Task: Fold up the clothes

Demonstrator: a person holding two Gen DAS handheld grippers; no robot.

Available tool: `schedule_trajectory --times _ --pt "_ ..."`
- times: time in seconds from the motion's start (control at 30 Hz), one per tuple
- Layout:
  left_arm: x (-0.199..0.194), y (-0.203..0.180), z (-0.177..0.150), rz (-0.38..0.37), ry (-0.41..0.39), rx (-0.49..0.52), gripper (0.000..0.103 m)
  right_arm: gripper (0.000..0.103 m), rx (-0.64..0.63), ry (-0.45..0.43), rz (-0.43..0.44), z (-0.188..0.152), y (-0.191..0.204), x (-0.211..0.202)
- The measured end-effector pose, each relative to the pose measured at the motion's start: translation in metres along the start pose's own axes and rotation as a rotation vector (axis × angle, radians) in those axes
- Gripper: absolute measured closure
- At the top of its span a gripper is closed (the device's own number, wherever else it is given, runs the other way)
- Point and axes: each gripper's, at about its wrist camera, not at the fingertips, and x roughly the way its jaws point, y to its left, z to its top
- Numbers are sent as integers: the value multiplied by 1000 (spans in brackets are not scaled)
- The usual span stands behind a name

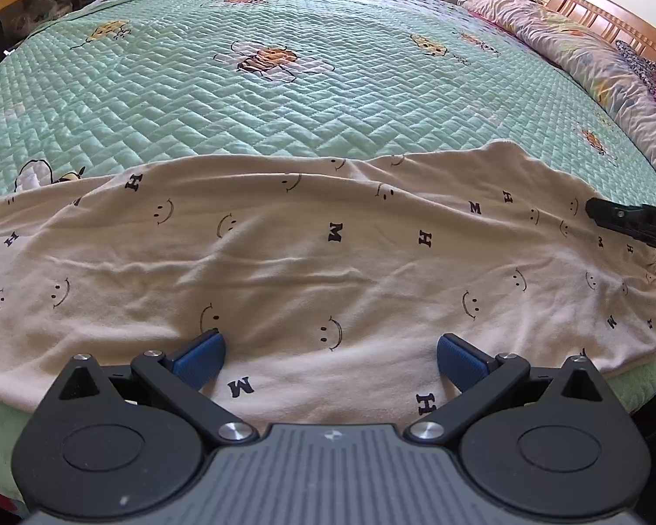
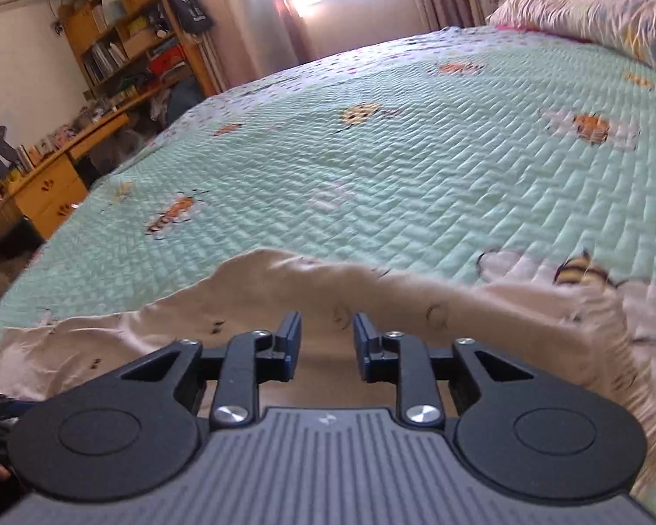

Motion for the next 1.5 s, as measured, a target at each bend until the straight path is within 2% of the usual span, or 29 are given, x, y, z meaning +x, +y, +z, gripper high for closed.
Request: schedule_trajectory --times 0.1,0.2,0.3,0.43,0.53,0.6,0.67,0.73,0.87,0.93,1.07,1.13,1.23,1.33,1.43,1.5 --pt "0 0 1 1 4 1 1 69 26 21 7 -4 -17 16" --pt "0 1 2 -3 8 -4 1 71 115 -2 35 -6 -30 12" --pt "1 1 2 -3 13 -4 1 68 167 -48 23 -11 -27 -9" --pt "1 1 2 -2 12 -2 1 66 171 -93 80 -30 -18 -50" --pt "1 0 2 0 12 3 1 60 158 -98 86 -48 -16 -75" --pt "1 0 1 -3 12 3 1 48 155 -95 69 -57 -20 -83" --pt "-1 5 3 -24 10 -20 1 42 162 -70 26 -65 -29 -82" --pt "-3 13 5 -59 6 -58 1 44 216 -53 18 -74 -42 -80" --pt "-14 32 8 -129 -2 -154 1 43 250 -119 33 -77 -48 -96" --pt "-19 37 8 -121 -17 -170 1 43 262 -140 20 -77 -55 -102" --pt "-16 47 4 -116 -11 -190 1 43 316 -113 -35 -82 -81 -97" --pt "-14 46 2 -119 -14 -171 1 44 325 -111 -21 -89 -87 -95" --pt "-17 44 0 -107 -25 -135 1 44 271 -103 -47 -87 -76 -97" --pt "-27 36 -5 -85 -58 -75 1 44 185 -109 -14 -83 -54 -103" --pt "-41 27 -14 -105 -106 15 1 56 57 -109 59 -78 -20 -102" --pt "-46 29 -17 -98 -120 26 1 67 -25 -96 110 -73 4 -96"
